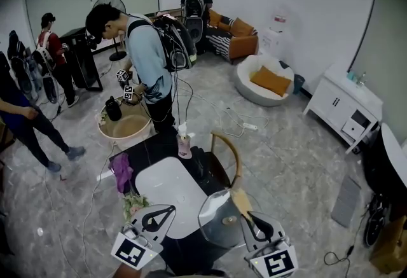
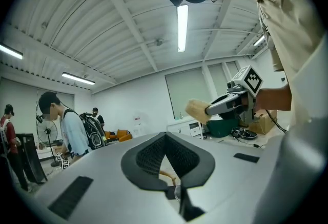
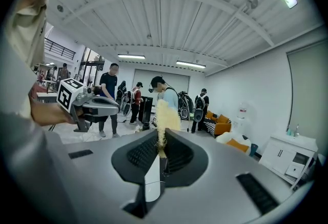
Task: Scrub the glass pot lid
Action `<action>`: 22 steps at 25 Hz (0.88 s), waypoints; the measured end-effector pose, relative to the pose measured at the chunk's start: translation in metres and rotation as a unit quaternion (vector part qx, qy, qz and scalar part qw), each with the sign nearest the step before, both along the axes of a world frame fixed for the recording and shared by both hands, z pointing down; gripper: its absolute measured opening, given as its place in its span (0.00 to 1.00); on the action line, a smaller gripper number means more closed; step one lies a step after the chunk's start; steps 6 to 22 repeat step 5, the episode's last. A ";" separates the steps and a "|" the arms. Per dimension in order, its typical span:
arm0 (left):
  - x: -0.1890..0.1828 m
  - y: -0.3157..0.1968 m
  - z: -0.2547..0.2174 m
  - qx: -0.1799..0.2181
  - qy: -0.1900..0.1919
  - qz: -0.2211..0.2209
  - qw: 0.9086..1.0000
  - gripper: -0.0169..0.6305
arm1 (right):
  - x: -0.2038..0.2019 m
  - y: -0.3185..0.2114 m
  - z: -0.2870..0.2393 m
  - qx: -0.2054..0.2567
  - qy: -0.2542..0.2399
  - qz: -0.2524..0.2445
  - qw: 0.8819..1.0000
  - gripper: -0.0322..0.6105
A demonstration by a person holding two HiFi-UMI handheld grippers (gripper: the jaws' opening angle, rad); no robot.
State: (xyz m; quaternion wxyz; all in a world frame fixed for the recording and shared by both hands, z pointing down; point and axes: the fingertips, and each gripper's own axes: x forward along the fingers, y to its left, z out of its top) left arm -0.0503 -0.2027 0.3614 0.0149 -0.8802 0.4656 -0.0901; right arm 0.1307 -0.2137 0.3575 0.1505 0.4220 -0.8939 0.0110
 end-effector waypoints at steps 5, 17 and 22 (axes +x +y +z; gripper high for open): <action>0.005 0.004 -0.003 0.002 -0.001 0.000 1.000 0.05 | 0.005 0.003 -0.004 0.001 -0.001 -0.002 1.000 0.11; 0.005 0.004 -0.003 0.002 -0.001 0.000 1.000 0.05 | 0.005 0.003 -0.004 0.001 -0.001 -0.002 1.000 0.11; 0.005 0.004 -0.003 0.002 -0.001 0.000 1.000 0.05 | 0.005 0.003 -0.004 0.001 -0.001 -0.002 1.000 0.11</action>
